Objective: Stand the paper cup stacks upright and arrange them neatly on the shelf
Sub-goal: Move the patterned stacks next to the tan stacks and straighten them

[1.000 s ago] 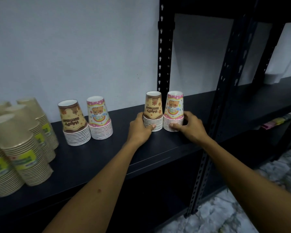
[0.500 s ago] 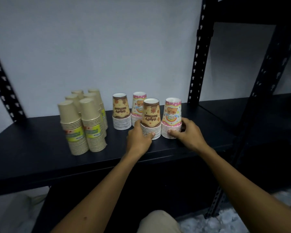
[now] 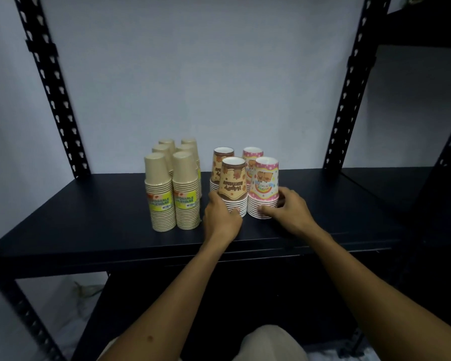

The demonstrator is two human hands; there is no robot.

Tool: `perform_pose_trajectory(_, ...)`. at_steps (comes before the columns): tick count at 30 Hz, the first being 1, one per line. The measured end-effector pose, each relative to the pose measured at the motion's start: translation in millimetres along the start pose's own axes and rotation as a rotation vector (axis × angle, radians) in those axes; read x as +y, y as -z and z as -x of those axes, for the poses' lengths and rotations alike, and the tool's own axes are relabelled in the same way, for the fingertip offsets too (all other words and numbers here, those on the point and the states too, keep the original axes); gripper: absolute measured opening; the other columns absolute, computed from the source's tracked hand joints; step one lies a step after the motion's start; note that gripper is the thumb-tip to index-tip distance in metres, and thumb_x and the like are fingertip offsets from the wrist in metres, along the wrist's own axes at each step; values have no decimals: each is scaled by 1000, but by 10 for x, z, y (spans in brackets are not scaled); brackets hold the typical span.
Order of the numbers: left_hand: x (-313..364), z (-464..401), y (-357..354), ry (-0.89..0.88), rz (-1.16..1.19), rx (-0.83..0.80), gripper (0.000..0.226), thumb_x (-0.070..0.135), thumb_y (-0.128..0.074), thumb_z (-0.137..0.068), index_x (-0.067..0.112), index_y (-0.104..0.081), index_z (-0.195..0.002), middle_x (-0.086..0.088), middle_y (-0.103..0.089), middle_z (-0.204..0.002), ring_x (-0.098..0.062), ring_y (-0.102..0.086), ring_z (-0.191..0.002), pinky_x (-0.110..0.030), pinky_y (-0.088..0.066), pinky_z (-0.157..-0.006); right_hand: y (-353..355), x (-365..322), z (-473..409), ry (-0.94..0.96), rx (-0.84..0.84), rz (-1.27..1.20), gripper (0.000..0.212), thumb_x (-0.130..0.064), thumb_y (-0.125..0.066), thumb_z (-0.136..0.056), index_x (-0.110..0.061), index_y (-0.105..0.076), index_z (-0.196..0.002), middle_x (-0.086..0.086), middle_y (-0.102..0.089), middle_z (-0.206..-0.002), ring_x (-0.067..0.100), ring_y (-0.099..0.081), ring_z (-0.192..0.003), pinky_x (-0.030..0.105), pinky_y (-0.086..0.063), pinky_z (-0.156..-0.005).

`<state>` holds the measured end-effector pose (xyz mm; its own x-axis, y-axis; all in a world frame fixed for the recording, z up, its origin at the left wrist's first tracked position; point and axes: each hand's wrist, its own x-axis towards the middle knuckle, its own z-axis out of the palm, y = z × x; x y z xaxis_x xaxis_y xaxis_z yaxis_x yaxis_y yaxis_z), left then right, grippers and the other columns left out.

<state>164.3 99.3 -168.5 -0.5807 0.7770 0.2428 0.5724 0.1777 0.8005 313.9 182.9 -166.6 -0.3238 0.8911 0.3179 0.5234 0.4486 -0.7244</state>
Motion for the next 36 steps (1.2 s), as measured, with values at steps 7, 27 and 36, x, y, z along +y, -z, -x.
perform_pose_trajectory(7,-53,-10,-60,4,43,92,55,19,-68,-84,11,-40,-130,-9,-57,-131,-29,-56,-117,-36,-46,-92,-67,-11,7,-12,14,-112,64,-24,-78,-77,-13,-49,-134,3,-60,-129,9,-55,-102,19,-44,-81)
perform_pose_trajectory(27,-96,35,-107,-15,19,204,52,21,-71,-82,10,-44,-126,-10,-60,-126,-31,-58,-113,-38,-47,-88,-113,-21,118,14,49,-158,61,-29,-77,-80,-15,-50,-132,0,-63,-126,6,-56,-99,21,-45,-83)
perform_pose_trajectory(36,-70,79,-91,-22,19,212,52,19,-70,-83,9,-45,-127,-11,-59,-127,-30,-57,-115,-35,-46,-89,-99,-25,146,17,35,-158,61,-29,-76,-81,-16,-48,-134,1,-62,-128,7,-56,-101,23,-46,-87)
